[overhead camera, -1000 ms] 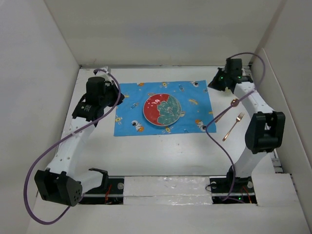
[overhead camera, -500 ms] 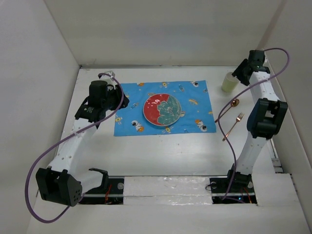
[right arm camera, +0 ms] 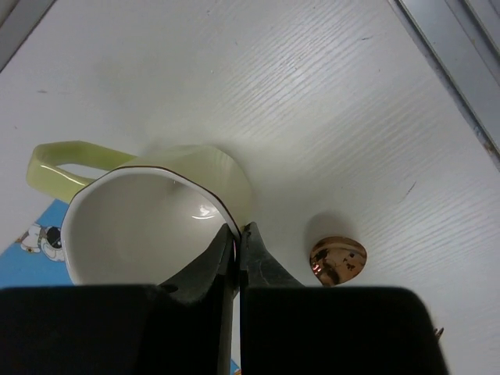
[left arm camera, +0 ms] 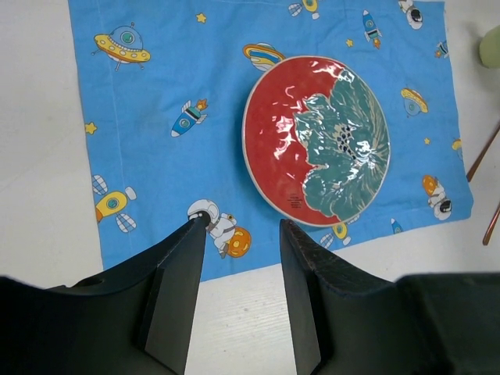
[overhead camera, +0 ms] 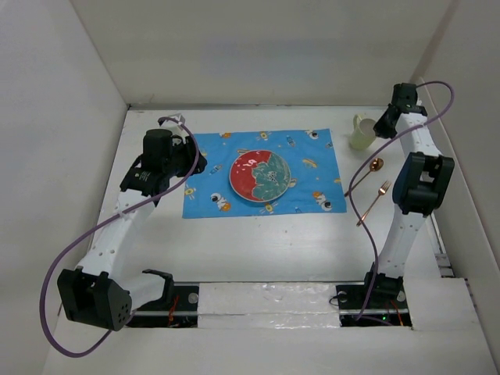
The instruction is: Set the dinner table for one person
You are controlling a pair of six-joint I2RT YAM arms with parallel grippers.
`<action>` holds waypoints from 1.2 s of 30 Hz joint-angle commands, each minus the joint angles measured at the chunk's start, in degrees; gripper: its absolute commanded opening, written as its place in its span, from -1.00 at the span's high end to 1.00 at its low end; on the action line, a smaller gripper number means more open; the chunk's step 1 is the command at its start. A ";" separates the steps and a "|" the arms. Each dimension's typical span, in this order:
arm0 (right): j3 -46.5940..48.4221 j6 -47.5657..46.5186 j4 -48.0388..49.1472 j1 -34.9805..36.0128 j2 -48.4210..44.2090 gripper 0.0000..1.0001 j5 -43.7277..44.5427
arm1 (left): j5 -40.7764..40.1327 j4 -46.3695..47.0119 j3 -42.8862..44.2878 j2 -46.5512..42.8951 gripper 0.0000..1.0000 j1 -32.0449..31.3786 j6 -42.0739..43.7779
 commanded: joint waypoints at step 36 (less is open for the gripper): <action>19.01 -6.70 -7.79 17.24 6.66 0.55 -1.33 | -0.16 -0.05 2.95 -0.70 0.15 -0.12 0.05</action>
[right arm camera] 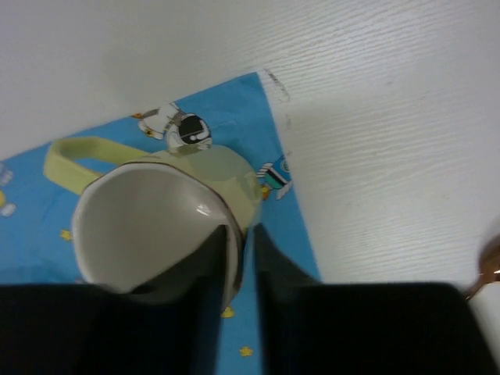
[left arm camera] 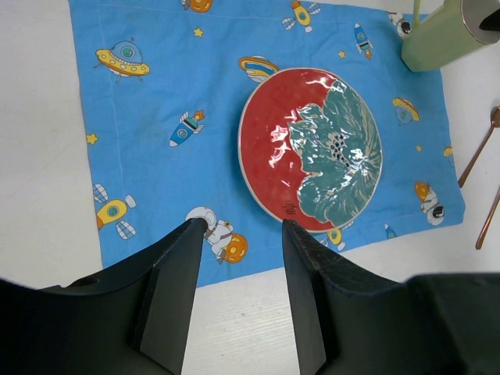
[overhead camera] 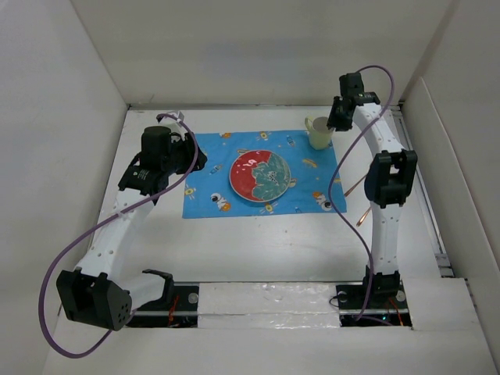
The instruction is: Set the dinner table for one person
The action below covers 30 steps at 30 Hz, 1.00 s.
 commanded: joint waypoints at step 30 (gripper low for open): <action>-51.57 4.33 19.47 -13.87 -26.37 0.19 -1.17 | 6.94 3.40 0.36 1.85 0.33 -0.12 -1.18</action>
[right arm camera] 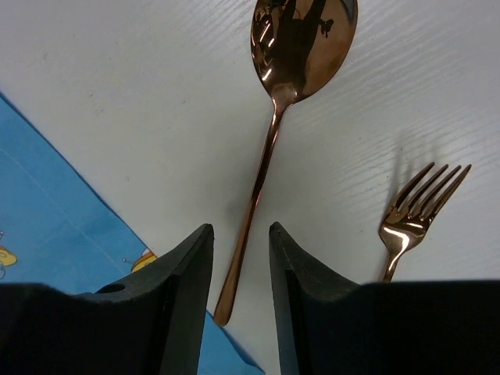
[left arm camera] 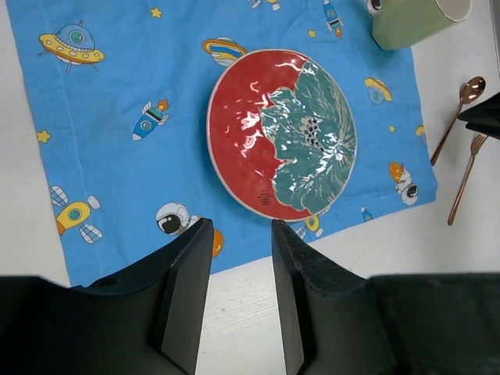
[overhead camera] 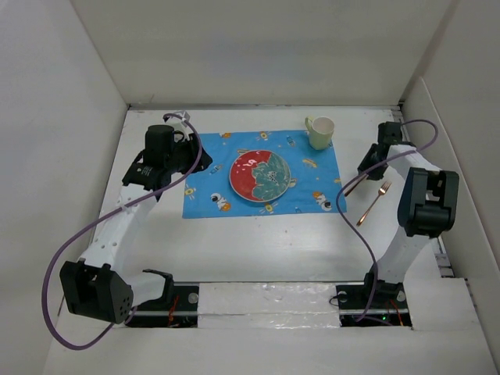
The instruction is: Set the dinner table for one person
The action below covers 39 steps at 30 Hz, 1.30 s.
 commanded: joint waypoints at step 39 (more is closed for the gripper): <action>15.25 -9.63 -5.99 23.13 -12.66 1.00 -0.40 | -1.58 1.70 2.12 -1.27 0.35 -0.12 -0.68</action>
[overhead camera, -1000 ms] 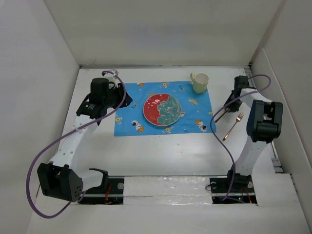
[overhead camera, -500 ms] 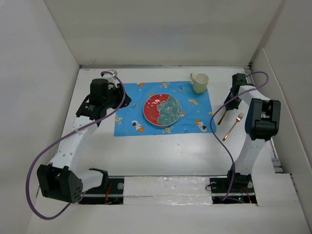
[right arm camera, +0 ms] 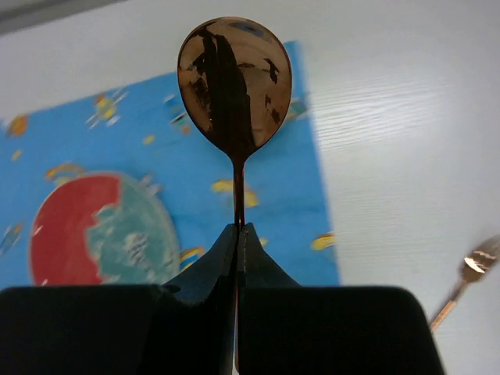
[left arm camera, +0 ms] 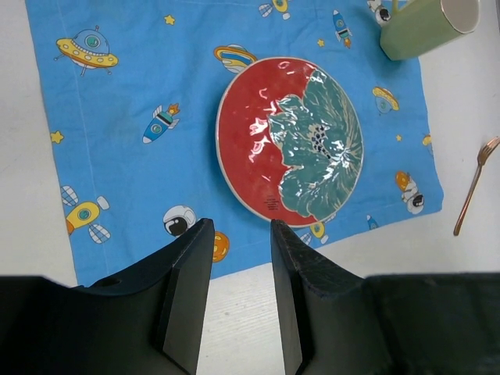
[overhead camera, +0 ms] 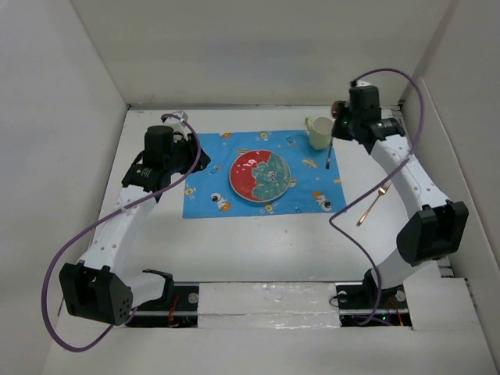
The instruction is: Set the dinner table for one person
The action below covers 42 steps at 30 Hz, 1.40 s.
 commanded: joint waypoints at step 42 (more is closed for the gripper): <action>-0.47 3.17 -0.41 1.62 7.32 1.00 -1.63 | 0.25 -2.37 -2.07 -7.41 0.69 -0.12 1.52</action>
